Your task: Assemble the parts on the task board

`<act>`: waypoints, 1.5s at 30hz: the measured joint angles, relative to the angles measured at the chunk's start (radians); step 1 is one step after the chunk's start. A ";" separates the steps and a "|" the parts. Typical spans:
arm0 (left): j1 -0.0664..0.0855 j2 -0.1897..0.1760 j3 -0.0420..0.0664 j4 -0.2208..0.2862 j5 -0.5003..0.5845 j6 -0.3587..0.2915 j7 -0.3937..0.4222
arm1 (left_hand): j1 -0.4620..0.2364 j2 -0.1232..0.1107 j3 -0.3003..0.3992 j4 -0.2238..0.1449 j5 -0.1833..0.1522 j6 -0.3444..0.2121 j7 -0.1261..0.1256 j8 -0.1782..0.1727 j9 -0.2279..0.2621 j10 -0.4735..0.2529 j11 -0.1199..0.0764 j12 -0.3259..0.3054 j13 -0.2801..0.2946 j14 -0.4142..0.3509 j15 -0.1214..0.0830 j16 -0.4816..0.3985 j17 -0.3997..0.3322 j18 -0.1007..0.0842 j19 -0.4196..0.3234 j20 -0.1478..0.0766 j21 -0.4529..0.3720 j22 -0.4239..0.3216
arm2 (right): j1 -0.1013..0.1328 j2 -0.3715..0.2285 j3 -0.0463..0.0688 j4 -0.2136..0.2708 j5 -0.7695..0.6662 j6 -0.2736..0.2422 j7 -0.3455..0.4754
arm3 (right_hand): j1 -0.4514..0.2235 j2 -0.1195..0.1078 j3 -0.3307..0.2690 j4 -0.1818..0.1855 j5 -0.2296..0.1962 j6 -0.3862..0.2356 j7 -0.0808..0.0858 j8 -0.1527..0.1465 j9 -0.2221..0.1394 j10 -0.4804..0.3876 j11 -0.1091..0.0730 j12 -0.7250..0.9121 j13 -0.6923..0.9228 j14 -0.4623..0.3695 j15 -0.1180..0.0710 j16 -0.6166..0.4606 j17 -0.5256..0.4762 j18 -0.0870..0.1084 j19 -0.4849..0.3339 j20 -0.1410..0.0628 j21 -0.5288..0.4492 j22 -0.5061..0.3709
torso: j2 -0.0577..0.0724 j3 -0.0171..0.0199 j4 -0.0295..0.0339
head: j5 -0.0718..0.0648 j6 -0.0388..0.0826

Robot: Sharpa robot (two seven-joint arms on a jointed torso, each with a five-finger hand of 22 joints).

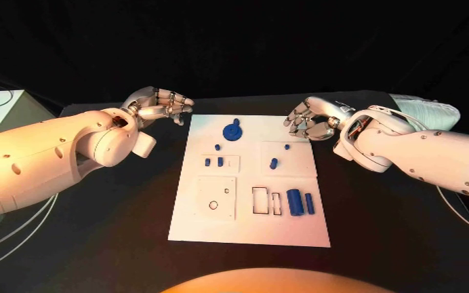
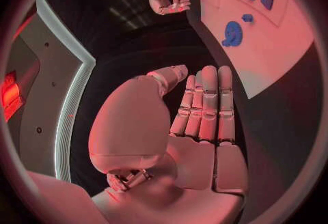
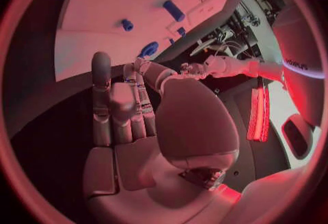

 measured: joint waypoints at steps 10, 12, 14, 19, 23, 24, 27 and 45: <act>-0.002 -0.046 0.001 0.068 0.157 0.033 0.050 | -0.004 0.004 -0.014 0.007 0.000 -0.016 0.005 0.000 -0.002 0.000 0.000 0.010 0.001 0.000 0.000 0.000 0.001 0.000 0.011 0.004 -0.008 -0.011 | -0.006 -0.001 -0.001 0.063 -0.313 0.044 -0.190 | -0.046 -0.068 0.038 0.038 0.000 -0.022 0.014 -0.017 0.011 -0.080 0.018 0.000 -0.017 0.006 0.011 0.242 0.242 -0.031 0.112 0.016 0.219 0.267 | 0.000 -0.0014 0.0016 | 0.005 -0.001; -0.002 -0.050 0.001 0.075 0.167 0.038 0.056 | -0.004 0.004 -0.014 0.007 0.000 -0.021 0.010 0.000 -0.003 0.000 0.000 0.010 0.001 0.000 0.000 0.000 0.001 0.000 0.015 0.007 -0.012 -0.013 | -0.008 0.001 -0.001 0.073 -0.346 0.051 -0.216 | -0.048 -0.070 0.041 0.041 0.000 -0.024 0.015 -0.019 0.012 -0.092 0.020 0.000 -0.020 0.005 0.012 0.255 0.254 -0.031 0.116 0.020 0.230 0.281 | -0.001 -0.0020 0.0013 | 0.005 -0.001; -0.002 -0.053 0.001 0.079 0.174 0.041 0.062 | -0.004 0.004 -0.020 0.007 0.000 -0.021 0.010 0.000 -0.003 0.000 0.000 0.014 0.001 0.000 0.000 0.000 0.001 0.000 0.015 0.007 -0.012 -0.015 | -0.010 0.003 -0.001 0.081 -0.369 0.057 -0.234 | -0.053 -0.075 0.036 0.045 0.000 -0.024 0.015 -0.019 0.013 -0.092 0.020 0.000 -0.020 0.005 0.012 0.260 0.260 -0.031 0.117 0.021 0.232 0.287 | -0.001 -0.0020 0.0010 | 0.004 0.000; -0.002 -0.059 0.001 0.083 0.185 0.046 0.071 | -0.004 0.004 -0.020 0.007 0.000 -0.028 0.010 0.000 -0.005 -0.004 0.004 0.014 0.001 0.000 0.000 0.000 0.001 0.000 0.018 0.004 -0.016 -0.017 | -0.016 0.008 -0.002 0.098 -0.409 0.073 -0.272 | -0.053 -0.083 0.032 0.050 0.000 -0.024 0.015 -0.019 0.015 -0.100 0.022 0.000 -0.020 0.009 0.016 0.266 0.267 -0.031 0.117 0.021 0.236 0.293 | -0.001 -0.0021 0.0007 | 0.000 -0.002; -0.002 -0.061 0.001 0.084 0.189 0.048 0.076 | -0.004 0.004 -0.020 0.007 0.000 -0.032 0.014 0.000 -0.006 -0.006 0.006 0.014 0.001 0.000 0.000 0.000 0.001 0.000 0.022 0.007 -0.019 -0.019 | -0.019 0.009 -0.002 0.105 -0.426 0.085 -0.291 | -0.057 -0.087 0.030 0.052 0.000 -0.024 0.015 -0.019 0.018 -0.100 0.022 0.000 -0.020 0.009 0.016 0.274 0.278 -0.043 0.121 0.025 0.244 0.305 | 0.000 -0.0022 0.0008 | -0.004 -0.005; -0.002 -0.062 0.001 0.084 0.191 0.048 0.077 | -0.004 0.004 -0.022 0.010 0.000 -0.032 0.014 0.000 -0.006 -0.007 0.007 0.014 0.001 0.000 0.000 0.000 0.001 0.000 0.022 0.007 -0.020 -0.020 | -0.019 0.009 -0.002 0.106 -0.429 0.087 -0.295 | -0.057 -0.087 0.032 0.055 0.000 -0.024 0.015 -0.019 0.019 -0.100 0.022 0.000 -0.020 0.009 0.016 0.279 0.280 -0.046 0.121 0.025 0.247 0.308 | 0.000 -0.0023 0.0008 | -0.005 -0.005; -0.002 -0.063 0.001 0.084 0.192 0.048 0.078 | -0.004 0.004 -0.022 0.010 0.000 -0.037 0.012 0.000 -0.007 -0.007 0.007 0.016 0.001 0.000 0.000 0.004 0.001 0.000 0.022 0.007 -0.020 -0.021 | -0.024 0.012 -0.002 0.108 -0.437 0.095 -0.305 | -0.057 -0.087 0.034 0.057 0.002 -0.024 0.015 -0.019 0.022 -0.100 0.022 0.000 -0.019 0.009 0.016 0.285 0.285 -0.046 0.121 0.025 0.251 0.314 | 0.000 -0.0024 0.0008 | -0.007 -0.007; -0.002 -0.066 0.000 0.084 0.195 0.048 0.080 | -0.004 0.004 -0.028 0.010 0.000 -0.051 0.019 0.000 -0.010 -0.014 0.014 0.023 0.001 0.004 0.004 0.004 0.002 0.000 0.029 0.007 -0.026 -0.028 | -0.044 0.043 -0.001 0.077 -0.444 0.104 -0.326 | -0.037 -0.067 0.069 0.071 0.011 -0.002 0.002 -0.003 0.039 -0.072 0.011 0.000 -0.013 0.009 0.016 0.298 0.290 -0.046 0.131 0.022 0.276 0.349 | 0.000 -0.0013 0.0007 | -0.011 -0.014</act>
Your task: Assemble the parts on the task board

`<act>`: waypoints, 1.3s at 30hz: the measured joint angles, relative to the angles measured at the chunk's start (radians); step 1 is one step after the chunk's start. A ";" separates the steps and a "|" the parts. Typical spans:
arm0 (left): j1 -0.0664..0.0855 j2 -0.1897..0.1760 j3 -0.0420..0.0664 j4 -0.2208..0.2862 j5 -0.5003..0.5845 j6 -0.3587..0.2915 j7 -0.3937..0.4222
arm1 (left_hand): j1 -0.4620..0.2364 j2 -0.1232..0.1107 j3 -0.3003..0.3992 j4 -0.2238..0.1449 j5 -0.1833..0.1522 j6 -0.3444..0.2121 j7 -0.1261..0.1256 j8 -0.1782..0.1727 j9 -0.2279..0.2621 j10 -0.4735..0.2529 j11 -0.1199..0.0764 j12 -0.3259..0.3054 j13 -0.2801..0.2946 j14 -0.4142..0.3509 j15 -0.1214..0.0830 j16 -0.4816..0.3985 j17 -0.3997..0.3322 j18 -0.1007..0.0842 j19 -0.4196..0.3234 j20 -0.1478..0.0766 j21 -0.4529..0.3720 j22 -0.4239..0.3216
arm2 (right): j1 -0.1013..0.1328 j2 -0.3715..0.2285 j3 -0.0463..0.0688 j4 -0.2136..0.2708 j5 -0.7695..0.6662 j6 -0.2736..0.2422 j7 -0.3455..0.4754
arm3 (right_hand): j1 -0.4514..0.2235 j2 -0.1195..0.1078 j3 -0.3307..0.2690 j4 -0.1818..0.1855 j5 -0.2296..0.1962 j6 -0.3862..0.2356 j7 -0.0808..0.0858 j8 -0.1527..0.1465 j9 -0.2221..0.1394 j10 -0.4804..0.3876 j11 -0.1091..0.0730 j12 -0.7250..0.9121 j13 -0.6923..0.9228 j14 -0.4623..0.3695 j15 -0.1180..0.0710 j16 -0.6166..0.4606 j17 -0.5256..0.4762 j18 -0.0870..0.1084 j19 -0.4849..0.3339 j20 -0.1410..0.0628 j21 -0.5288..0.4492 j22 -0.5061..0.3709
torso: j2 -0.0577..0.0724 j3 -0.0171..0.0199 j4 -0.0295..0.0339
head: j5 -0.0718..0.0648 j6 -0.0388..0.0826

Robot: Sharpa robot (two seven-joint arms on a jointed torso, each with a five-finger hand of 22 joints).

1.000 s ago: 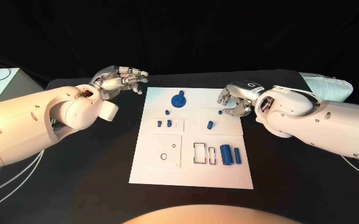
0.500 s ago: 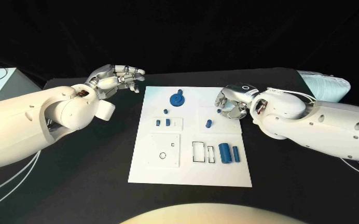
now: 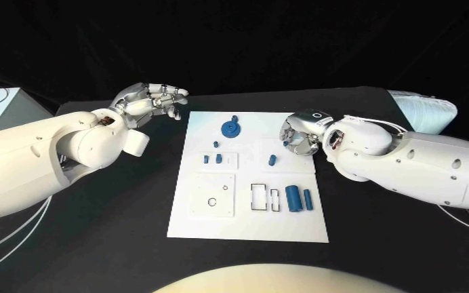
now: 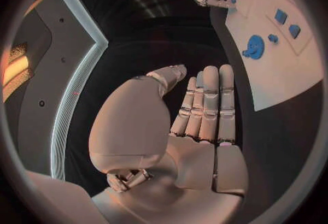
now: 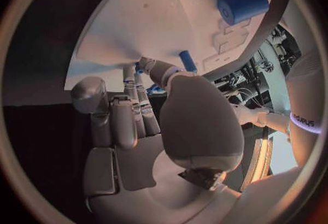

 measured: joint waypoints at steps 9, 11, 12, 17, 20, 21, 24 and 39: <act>0.000 0.000 0.000 0.000 -0.001 0.012 0.001 | 0.000 0.000 -0.006 0.000 0.000 -0.013 0.005 0.000 -0.001 -0.011 0.004 0.000 0.000 0.000 0.000 0.000 0.000 0.000 0.004 0.004 -0.008 -0.004 | -0.005 0.013 0.003 -0.013 0.000 -0.008 -0.007 | 0.013 0.014 0.024 0.005 -0.011 0.012 -0.005 0.013 0.011 0.015 -0.007 0.008 0.005 0.000 0.000 0.005 0.001 0.000 0.000 0.000 0.011 0.013 | 0.000 -0.0001 0.0002 | -0.002 -0.004; 0.000 0.000 0.000 0.000 -0.001 0.017 0.002 | 0.000 0.000 -0.006 0.000 0.000 -0.013 0.005 0.000 -0.001 -0.013 0.006 0.003 0.000 0.000 0.000 0.000 0.000 0.000 0.004 0.004 -0.008 -0.004 | -0.007 0.015 0.004 -0.014 0.000 -0.010 -0.009 | 0.011 0.020 0.033 0.006 -0.028 0.012 -0.005 0.016 0.014 0.020 -0.009 0.008 0.005 -0.003 -0.003 0.005 0.001 0.000 0.001 -0.001 0.011 0.018 | 0.000 -0.0001 0.0001 | -0.003 -0.005; 0.000 0.000 0.000 0.000 -0.001 0.019 0.003 | 0.000 0.000 -0.006 0.000 0.000 -0.013 0.005 0.000 -0.001 -0.014 0.007 0.004 0.000 0.000 0.000 0.000 0.000 0.000 0.006 0.001 -0.008 -0.004 | -0.007 0.015 0.004 -0.014 0.000 -0.011 -0.010 | 0.013 0.022 0.034 0.004 -0.030 0.016 -0.005 0.017 0.016 0.024 -0.009 0.008 0.005 -0.004 -0.004 0.005 0.001 0.000 0.004 -0.004 0.015 0.023 | 0.000 -0.0001 0.0001 | -0.003 -0.005; 0.000 0.000 0.000 0.000 -0.002 0.031 0.005 | 0.000 0.000 -0.006 0.000 0.000 -0.020 0.003 0.000 -0.003 -0.022 0.007 0.004 0.000 0.000 0.000 0.000 0.001 0.000 0.011 0.004 -0.008 -0.006 | -0.011 0.017 0.006 -0.012 -0.001 -0.016 -0.018 | 0.016 0.027 0.048 0.002 -0.022 0.029 -0.010 0.031 0.028 0.043 -0.014 0.006 0.007 0.000 -0.008 0.010 0.002 0.000 0.009 -0.009 0.038 0.052 | 0.000 -0.0003 -0.0001 | -0.005 -0.007; 0.000 0.000 0.000 0.000 -0.003 0.035 0.005 | 0.000 0.000 -0.006 0.000 0.000 -0.020 0.003 0.000 -0.003 -0.022 0.007 0.004 0.000 0.000 0.000 0.000 0.001 0.000 0.011 0.004 -0.008 -0.006 | -0.013 0.019 0.006 -0.009 -0.003 -0.018 -0.022 | 0.022 0.033 0.052 -0.002 -0.021 0.038 -0.017 0.043 0.036 0.058 -0.018 0.004 0.014 -0.004 -0.011 0.016 0.010 0.000 0.014 -0.014 0.051 0.066 | 0.000 -0.0003 -0.0001 | -0.005 -0.008; 0.000 0.000 0.000 0.000 -0.003 0.037 0.005 | 0.000 0.000 -0.006 0.000 0.000 -0.020 0.003 0.000 -0.002 -0.022 0.007 0.004 0.000 0.000 0.000 0.000 0.001 0.000 0.011 0.004 -0.008 -0.006 | -0.013 0.019 0.006 -0.009 -0.003 -0.018 -0.023 | 0.022 0.034 0.054 -0.004 -0.018 0.041 -0.020 0.047 0.039 0.059 -0.020 0.004 0.014 -0.003 -0.012 0.021 0.015 0.000 0.015 -0.015 0.057 0.072 | 0.000 -0.0003 0.0000 | -0.005 -0.008; 0.000 0.000 0.000 0.000 -0.003 0.040 0.006 | 0.000 0.000 -0.008 -0.003 0.000 -0.020 0.003 0.000 -0.002 -0.022 0.007 0.008 0.000 0.000 0.000 0.003 0.001 0.000 0.011 0.004 -0.008 -0.006 | -0.015 0.019 0.006 -0.008 -0.004 -0.020 -0.027 | 0.029 0.040 0.061 -0.011 -0.012 0.048 -0.020 0.058 0.048 0.061 -0.019 0.002 0.018 -0.001 -0.015 0.026 0.025 -0.012 0.022 -0.014 0.067 0.088 | 0.000 -0.0005 0.0000 | -0.006 -0.009; 0.000 -0.002 0.000 0.000 -0.007 0.045 0.007 | 0.000 0.000 -0.011 -0.005 0.000 -0.027 0.002 0.000 -0.002 -0.025 0.011 0.012 0.001 0.004 0.003 0.007 0.002 0.000 0.014 0.000 -0.008 -0.007 | -0.021 0.018 0.004 -0.001 -0.010 -0.045 -0.041 | 0.034 0.056 0.087 -0.043 -0.011 0.050 -0.021 0.072 0.070 0.067 -0.013 -0.004 0.028 -0.004 -0.018 0.032 0.028 -0.012 0.029 -0.022 0.092 0.120 | 0.000 -0.0001 0.0000 | -0.005 -0.008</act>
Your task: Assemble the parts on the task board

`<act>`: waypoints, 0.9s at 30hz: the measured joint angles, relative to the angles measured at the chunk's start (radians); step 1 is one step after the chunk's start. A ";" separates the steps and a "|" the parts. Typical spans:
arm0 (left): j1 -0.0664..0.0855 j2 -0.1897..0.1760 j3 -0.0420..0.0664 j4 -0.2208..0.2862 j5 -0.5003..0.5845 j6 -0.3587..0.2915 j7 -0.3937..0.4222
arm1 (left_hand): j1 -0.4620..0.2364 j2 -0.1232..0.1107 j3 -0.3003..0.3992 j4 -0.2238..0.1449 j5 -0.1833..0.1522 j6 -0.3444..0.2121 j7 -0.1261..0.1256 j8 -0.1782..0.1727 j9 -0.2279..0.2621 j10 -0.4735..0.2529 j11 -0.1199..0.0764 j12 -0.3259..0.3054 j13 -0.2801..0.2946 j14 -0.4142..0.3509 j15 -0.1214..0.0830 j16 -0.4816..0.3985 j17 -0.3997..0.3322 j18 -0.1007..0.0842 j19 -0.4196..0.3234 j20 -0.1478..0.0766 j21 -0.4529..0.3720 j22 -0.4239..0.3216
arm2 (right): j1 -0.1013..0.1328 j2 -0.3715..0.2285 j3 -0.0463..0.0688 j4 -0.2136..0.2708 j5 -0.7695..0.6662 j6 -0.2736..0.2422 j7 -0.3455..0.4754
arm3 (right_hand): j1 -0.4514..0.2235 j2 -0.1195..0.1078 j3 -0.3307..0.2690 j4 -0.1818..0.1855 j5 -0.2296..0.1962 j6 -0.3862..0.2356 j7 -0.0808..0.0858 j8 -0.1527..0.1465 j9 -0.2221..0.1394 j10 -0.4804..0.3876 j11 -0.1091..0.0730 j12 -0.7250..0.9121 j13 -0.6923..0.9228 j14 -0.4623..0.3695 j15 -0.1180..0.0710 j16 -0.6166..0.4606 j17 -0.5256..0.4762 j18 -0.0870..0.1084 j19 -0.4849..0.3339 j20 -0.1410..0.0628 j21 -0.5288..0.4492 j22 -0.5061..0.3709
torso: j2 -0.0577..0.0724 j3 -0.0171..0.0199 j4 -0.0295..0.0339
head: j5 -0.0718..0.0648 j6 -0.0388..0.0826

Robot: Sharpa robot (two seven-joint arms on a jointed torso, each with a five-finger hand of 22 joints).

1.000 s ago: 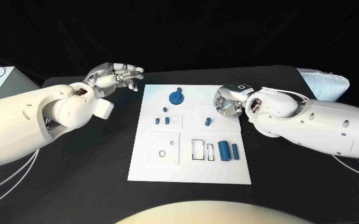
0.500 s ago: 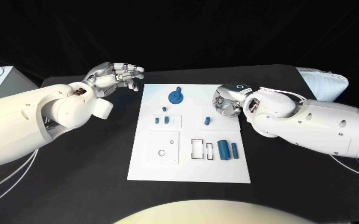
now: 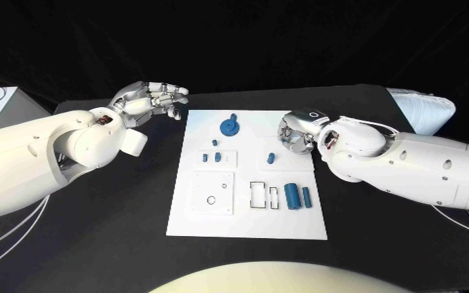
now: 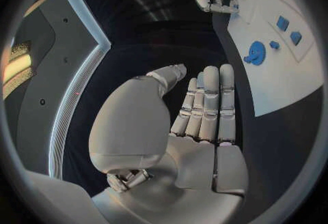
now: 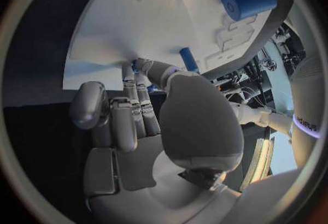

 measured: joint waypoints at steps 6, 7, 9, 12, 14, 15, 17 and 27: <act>0.000 0.000 0.000 0.000 -0.001 0.001 0.000 | 0.000 0.000 0.000 0.000 0.000 0.000 0.000 0.000 0.000 -0.003 -0.003 0.000 0.000 0.000 0.000 0.000 0.001 0.000 0.004 0.004 0.000 0.000 | -0.003 -0.002 -0.002 0.004 -0.002 -0.016 -0.006 | -0.001 0.001 0.005 -0.008 -0.002 0.000 0.000 0.000 0.004 0.000 0.000 -0.001 -0.001 0.000 0.000 0.004 0.000 0.000 0.000 0.000 0.007 0.011 | 0.000 0.0007 -0.0001 | 0.000 0.001; 0.000 0.000 0.000 0.000 -0.002 0.001 0.000 | 0.000 0.000 0.000 0.000 0.000 0.000 0.000 0.000 0.000 -0.003 -0.003 0.000 0.000 0.000 0.000 0.000 0.001 0.000 0.004 0.004 0.000 0.000 | -0.003 -0.003 -0.002 0.006 -0.002 -0.019 -0.008 | -0.001 0.001 0.005 -0.008 -0.002 0.000 0.000 0.000 0.004 0.000 0.000 -0.001 -0.002 0.000 0.000 0.004 0.000 0.000 0.000 0.000 0.007 0.011 | 0.000 0.0007 -0.0002 | 0.000 0.001; 0.000 0.000 0.000 0.000 -0.002 0.001 0.000 | 0.000 0.000 0.000 0.000 0.000 0.000 0.000 0.000 0.000 -0.003 -0.003 0.000 0.000 0.000 0.000 0.000 0.001 0.000 0.004 0.004 0.000 0.000 | -0.004 -0.005 -0.003 0.009 -0.002 -0.023 -0.010 | -0.001 0.001 0.006 -0.008 -0.003 0.000 0.000 0.003 0.004 0.000 0.000 -0.002 -0.003 0.000 0.000 0.004 0.000 0.000 0.000 0.000 0.012 0.014 | 0.000 0.0007 -0.0004 | 0.000 0.001; 0.000 0.000 0.000 -0.001 -0.002 0.001 0.000 | 0.000 0.000 0.000 0.000 0.000 0.000 0.000 0.000 0.000 -0.007 0.000 0.000 0.000 0.000 0.000 0.000 0.001 0.000 0.004 0.004 0.000 0.000 | -0.005 -0.009 -0.004 0.015 -0.002 -0.030 -0.014 | -0.001 0.001 0.006 -0.009 -0.004 0.000 0.000 0.005 0.006 0.000 0.000 -0.001 -0.004 0.000 0.000 0.008 0.000 0.000 0.000 0.000 0.012 0.017 | 0.000 0.0008 -0.0005 | 0.000 0.001; 0.000 0.000 0.000 -0.002 -0.002 0.001 0.000 | 0.000 0.000 0.000 0.000 0.000 0.000 0.000 0.000 0.000 -0.007 0.000 0.003 0.000 0.000 0.000 0.000 0.001 0.000 0.004 0.004 0.000 0.000 | -0.006 -0.013 -0.004 0.020 -0.002 -0.034 -0.017 | -0.001 0.001 0.006 -0.009 -0.005 0.000 0.000 0.005 0.007 0.000 0.000 0.000 -0.005 0.000 0.000 0.008 0.000 0.000 0.000 0.000 0.012 0.017 | 0.000 0.0011 -0.0006 | -0.001 0.002; 0.000 0.000 0.000 -0.002 -0.002 0.001 0.000 | 0.000 0.000 0.000 0.000 0.000 0.000 0.000 0.000 0.000 -0.007 0.000 0.004 0.000 0.000 0.000 0.000 0.001 0.000 0.004 0.004 0.000 0.000 | -0.006 -0.014 -0.005 0.023 -0.002 -0.036 -0.018 | -0.001 0.001 0.006 -0.009 -0.006 0.000 0.000 0.005 0.007 0.000 0.000 0.002 -0.005 0.000 0.000 0.008 0.000 0.000 0.000 0.000 0.012 0.017 | 0.000 0.0012 -0.0007 | -0.002 0.002; 0.000 0.000 0.000 -0.003 -0.002 0.001 0.000 | 0.000 0.000 0.000 0.000 0.000 0.000 0.000 0.000 0.000 -0.007 0.000 0.004 0.000 0.000 0.000 0.000 0.002 0.000 0.004 0.004 0.000 0.000 | -0.006 -0.018 -0.005 0.029 -0.002 -0.038 -0.019 | 0.000 0.003 0.006 -0.009 -0.006 0.000 0.000 0.005 0.007 0.000 0.000 0.002 -0.005 0.000 0.000 0.008 0.000 0.000 0.004 0.004 0.016 0.020 | 0.000 0.0012 -0.0007 | -0.002 0.002; 0.000 0.000 0.000 -0.008 -0.003 0.001 0.000 | 0.000 0.000 0.000 0.000 0.000 -0.004 -0.004 0.000 0.000 -0.007 0.000 0.004 0.001 0.000 0.000 0.004 0.002 0.000 0.003 0.004 0.000 0.000 | 0.018 -0.048 -0.003 0.062 0.002 -0.053 -0.019 | 0.001 0.004 0.009 -0.012 -0.005 0.000 0.000 0.005 0.010 0.003 0.003 0.003 -0.001 0.000 0.000 0.012 0.000 -0.012 0.007 0.000 0.020 0.028 | 0.000 0.0007 -0.0006 | -0.005 0.007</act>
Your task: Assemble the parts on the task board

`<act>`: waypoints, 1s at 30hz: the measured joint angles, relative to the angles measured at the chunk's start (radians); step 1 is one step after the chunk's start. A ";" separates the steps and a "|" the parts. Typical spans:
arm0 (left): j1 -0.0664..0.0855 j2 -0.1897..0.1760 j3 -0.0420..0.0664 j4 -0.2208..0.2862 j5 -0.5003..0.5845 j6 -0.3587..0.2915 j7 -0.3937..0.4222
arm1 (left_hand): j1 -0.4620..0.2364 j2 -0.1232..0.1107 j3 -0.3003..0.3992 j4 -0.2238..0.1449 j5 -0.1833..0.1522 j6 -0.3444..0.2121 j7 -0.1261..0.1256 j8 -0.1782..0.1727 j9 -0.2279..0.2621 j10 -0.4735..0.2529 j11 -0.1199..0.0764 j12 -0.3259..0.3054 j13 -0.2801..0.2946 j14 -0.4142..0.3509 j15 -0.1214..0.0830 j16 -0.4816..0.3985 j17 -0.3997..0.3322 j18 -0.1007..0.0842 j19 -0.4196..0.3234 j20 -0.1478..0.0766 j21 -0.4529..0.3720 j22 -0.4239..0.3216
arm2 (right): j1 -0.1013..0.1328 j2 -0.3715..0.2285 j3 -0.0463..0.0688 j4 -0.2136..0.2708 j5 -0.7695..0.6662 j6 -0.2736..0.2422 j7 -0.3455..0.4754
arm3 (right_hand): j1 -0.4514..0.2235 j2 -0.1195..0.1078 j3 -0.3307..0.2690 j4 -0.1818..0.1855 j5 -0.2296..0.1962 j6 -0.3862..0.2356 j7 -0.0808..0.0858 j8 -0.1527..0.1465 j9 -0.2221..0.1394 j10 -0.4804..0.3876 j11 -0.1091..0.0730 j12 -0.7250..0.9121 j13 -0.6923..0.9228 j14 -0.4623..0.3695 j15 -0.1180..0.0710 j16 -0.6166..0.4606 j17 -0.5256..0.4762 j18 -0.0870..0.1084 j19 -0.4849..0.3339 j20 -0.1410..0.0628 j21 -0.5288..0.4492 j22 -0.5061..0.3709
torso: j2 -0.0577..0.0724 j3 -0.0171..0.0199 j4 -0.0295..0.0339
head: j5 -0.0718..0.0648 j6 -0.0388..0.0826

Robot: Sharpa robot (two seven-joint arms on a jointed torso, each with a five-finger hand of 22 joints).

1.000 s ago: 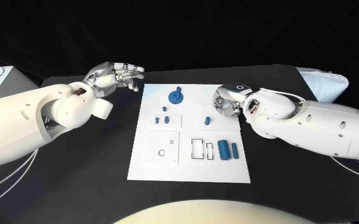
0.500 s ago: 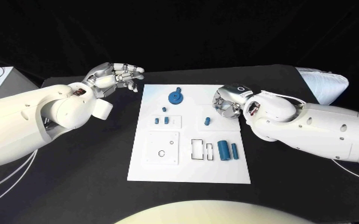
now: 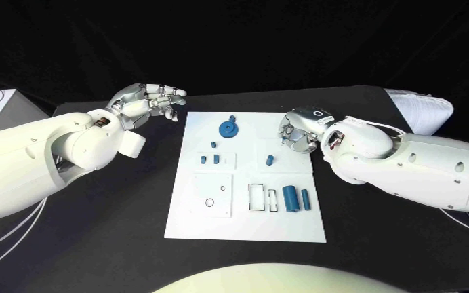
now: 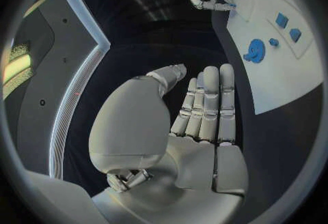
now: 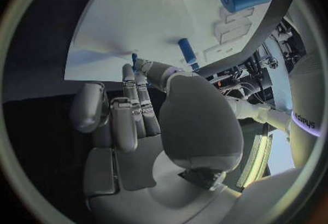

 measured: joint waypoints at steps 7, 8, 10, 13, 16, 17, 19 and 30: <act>0.000 0.000 0.000 -0.004 0.000 0.000 0.000 | 0.000 0.000 0.000 0.000 0.000 0.000 0.000 0.004 0.000 0.000 0.000 0.000 0.000 0.003 0.003 0.000 0.000 0.000 0.000 0.000 0.000 0.000 | 0.014 -0.026 0.002 0.033 0.011 -0.014 0.002 | 0.000 0.000 0.000 0.000 0.000 0.000 0.000 0.003 0.000 0.000 0.000 0.000 0.000 0.000 0.000 0.000 0.000 0.000 0.000 0.000 0.004 0.003 | 0.000 -0.0007 -0.0001 | 0.004 0.002; 0.000 0.000 0.000 -0.004 0.000 0.000 0.000 | 0.000 0.000 0.000 0.000 0.000 0.000 0.000 0.004 -0.001 0.000 0.000 0.000 0.000 0.004 0.004 0.000 0.000 0.000 0.000 0.000 0.000 0.000 | 0.016 -0.029 0.002 0.042 0.015 -0.017 0.003 | 0.000 0.000 0.000 0.000 0.000 0.000 0.000 0.003 0.000 0.000 0.000 0.000 0.000 0.000 0.000 0.000 0.000 0.000 0.000 0.000 0.004 0.003 | 0.000 -0.0007 -0.0001 | 0.004 0.002; 0.000 0.000 0.000 -0.005 0.000 0.000 0.000 | 0.000 0.000 0.000 0.000 0.000 0.000 0.000 0.004 -0.001 0.000 0.000 0.000 0.000 0.004 0.004 0.000 0.000 0.000 0.000 0.000 0.000 0.000 | 0.017 -0.032 0.002 0.058 0.020 -0.022 0.004 | 0.000 0.000 0.000 0.000 0.000 0.000 0.000 0.003 0.000 0.000 0.000 -0.001 0.000 0.000 0.000 0.000 0.000 0.000 0.000 0.000 0.004 0.003 | 0.000 -0.0006 -0.0001 | 0.005 0.003; 0.000 0.001 0.000 -0.005 0.000 0.000 0.000 | 0.000 0.000 0.000 0.000 0.000 0.000 0.000 0.004 -0.001 0.000 0.000 0.000 0.000 0.004 0.004 0.000 0.000 0.000 0.000 0.000 0.000 0.000 | 0.018 -0.033 0.003 0.088 0.030 -0.032 0.008 | 0.000 0.000 0.000 0.000 0.000 -0.002 0.001 0.003 0.000 0.000 0.000 -0.001 0.000 0.000 0.000 0.000 0.000 0.000 0.000 0.000 0.004 0.003 | 0.000 0.0000 0.0003 | 0.008 0.005; 0.000 0.001 0.000 -0.005 0.000 0.000 0.000 | 0.000 0.000 0.000 0.000 0.000 0.000 0.000 0.004 -0.001 0.000 0.000 0.000 0.000 0.004 0.004 0.000 0.000 0.000 0.000 0.000 0.000 0.000 | 0.018 -0.030 0.003 0.117 0.039 -0.045 0.014 | 0.000 0.000 0.000 0.000 0.000 -0.002 0.001 0.003 0.002 0.000 0.000 -0.002 0.000 0.000 0.000 0.000 0.000 0.000 0.000 0.000 0.004 0.003 | 0.000 0.0000 0.0004 | 0.011 0.006; 0.000 0.001 0.000 -0.005 0.000 0.000 0.000 | 0.000 0.000 0.000 0.000 0.000 0.000 0.000 0.004 -0.001 0.000 0.000 0.000 0.000 0.004 0.004 0.000 0.001 0.000 0.000 0.000 0.000 0.000 | 0.018 -0.028 0.003 0.126 0.042 -0.048 0.016 | 0.000 0.000 0.000 0.000 0.000 -0.002 0.001 0.003 0.003 0.000 0.000 -0.003 -0.001 0.000 0.000 0.000 0.000 0.000 0.000 0.000 0.004 0.003 | 0.001 0.0000 0.0004 | 0.013 0.006; 0.000 0.002 0.000 -0.004 -0.001 0.000 0.000 | 0.000 0.000 0.000 0.000 0.000 0.000 0.000 0.004 -0.001 0.000 0.000 0.000 0.000 0.004 0.004 0.000 0.001 0.000 0.000 0.000 0.000 0.000 | 0.017 -0.021 0.003 0.145 0.049 -0.057 0.021 | 0.000 0.000 0.005 -0.001 -0.001 -0.002 0.001 0.003 0.003 0.000 0.000 -0.003 -0.001 0.000 0.000 0.000 0.000 0.000 0.000 0.000 0.004 0.003 | 0.001 0.0000 0.0006 | 0.016 0.007; -0.002 0.009 0.000 -0.001 -0.001 0.000 0.000 | 0.000 0.000 -0.002 -0.002 0.000 -0.002 0.002 0.004 -0.001 -0.001 0.001 0.000 0.000 0.004 0.004 0.000 0.001 0.000 0.000 0.000 0.000 0.000 | -0.003 0.055 0.004 0.191 0.063 -0.089 0.048 | -0.004 0.004 0.007 -0.001 0.006 -0.002 0.001 0.001 0.004 0.000 0.000 -0.003 -0.001 0.000 0.000 0.000 0.000 0.000 0.000 0.000 0.004 0.002 | 0.001 -0.0019 0.0006 | 0.050 0.005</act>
